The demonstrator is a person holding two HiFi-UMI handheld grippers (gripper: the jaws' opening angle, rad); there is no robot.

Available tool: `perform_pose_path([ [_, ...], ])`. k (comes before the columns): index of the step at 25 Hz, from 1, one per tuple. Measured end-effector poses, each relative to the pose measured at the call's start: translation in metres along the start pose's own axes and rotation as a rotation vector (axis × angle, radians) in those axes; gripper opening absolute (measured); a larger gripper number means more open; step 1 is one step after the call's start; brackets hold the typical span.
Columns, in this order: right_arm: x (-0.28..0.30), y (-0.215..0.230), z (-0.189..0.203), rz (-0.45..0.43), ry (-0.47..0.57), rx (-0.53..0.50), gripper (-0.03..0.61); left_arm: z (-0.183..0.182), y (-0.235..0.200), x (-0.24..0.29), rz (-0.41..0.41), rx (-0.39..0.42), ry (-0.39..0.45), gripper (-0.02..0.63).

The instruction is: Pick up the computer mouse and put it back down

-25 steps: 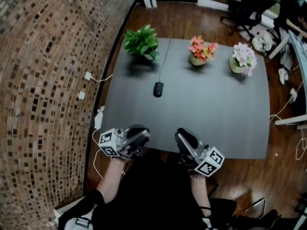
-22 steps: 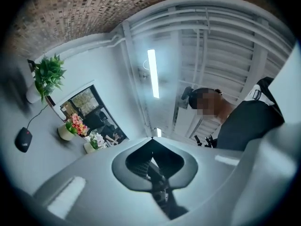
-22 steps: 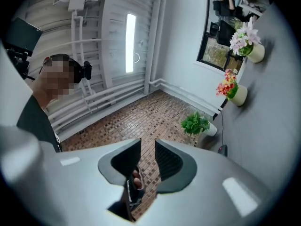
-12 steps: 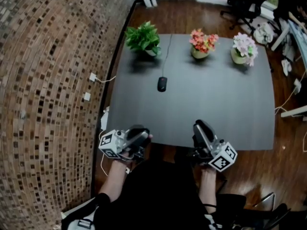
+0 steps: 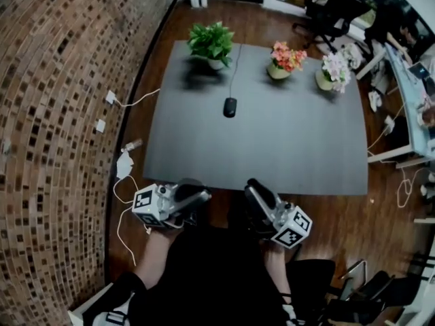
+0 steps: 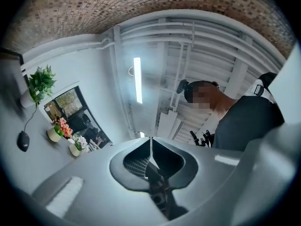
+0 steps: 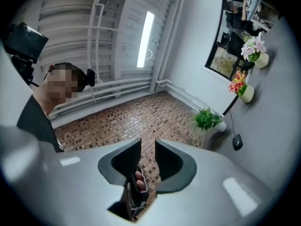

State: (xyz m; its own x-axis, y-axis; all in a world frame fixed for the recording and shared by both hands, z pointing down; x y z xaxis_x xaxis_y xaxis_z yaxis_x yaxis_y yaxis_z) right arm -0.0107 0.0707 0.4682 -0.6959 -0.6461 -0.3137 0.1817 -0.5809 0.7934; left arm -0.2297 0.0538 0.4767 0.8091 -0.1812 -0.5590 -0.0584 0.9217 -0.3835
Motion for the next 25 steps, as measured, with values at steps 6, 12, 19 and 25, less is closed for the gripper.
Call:
perform_pose_path([
  [6, 0.012, -0.05, 0.058, 0.063, -0.063, -0.08, 0.084, -0.003, 0.024, -0.032, 0.075, -0.054, 0.016, 0.002],
  [12, 0.017, -0.078, 0.063, 0.061, -0.067, -0.149, 0.027, -0.021, 0.038, -0.037, 0.075, -0.029, 0.019, 0.002],
  [19, 0.032, -0.084, 0.041, 0.013, -0.042, -0.19, 0.0, -0.029, 0.037, -0.033, 0.016, 0.028, 0.001, 0.002],
  [25, 0.004, -0.07, 0.02, -0.001, -0.013, -0.183, 0.0, -0.016, 0.041, 0.019, 0.009, -0.007, -0.082, 0.002],
])
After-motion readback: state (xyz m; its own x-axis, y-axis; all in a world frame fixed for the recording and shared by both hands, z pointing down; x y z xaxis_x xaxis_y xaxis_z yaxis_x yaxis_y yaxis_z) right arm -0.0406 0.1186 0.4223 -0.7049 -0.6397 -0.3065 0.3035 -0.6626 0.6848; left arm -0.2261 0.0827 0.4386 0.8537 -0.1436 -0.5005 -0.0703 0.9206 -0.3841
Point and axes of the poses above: the fingertips, and each gripper's own axes: x forward along the fingers, y to its right, z out of its underside, the point moved 7 cm from there along -x, backward along the fingers, and after that the axes turned 11 degrees about x, right-handed, at the moved point
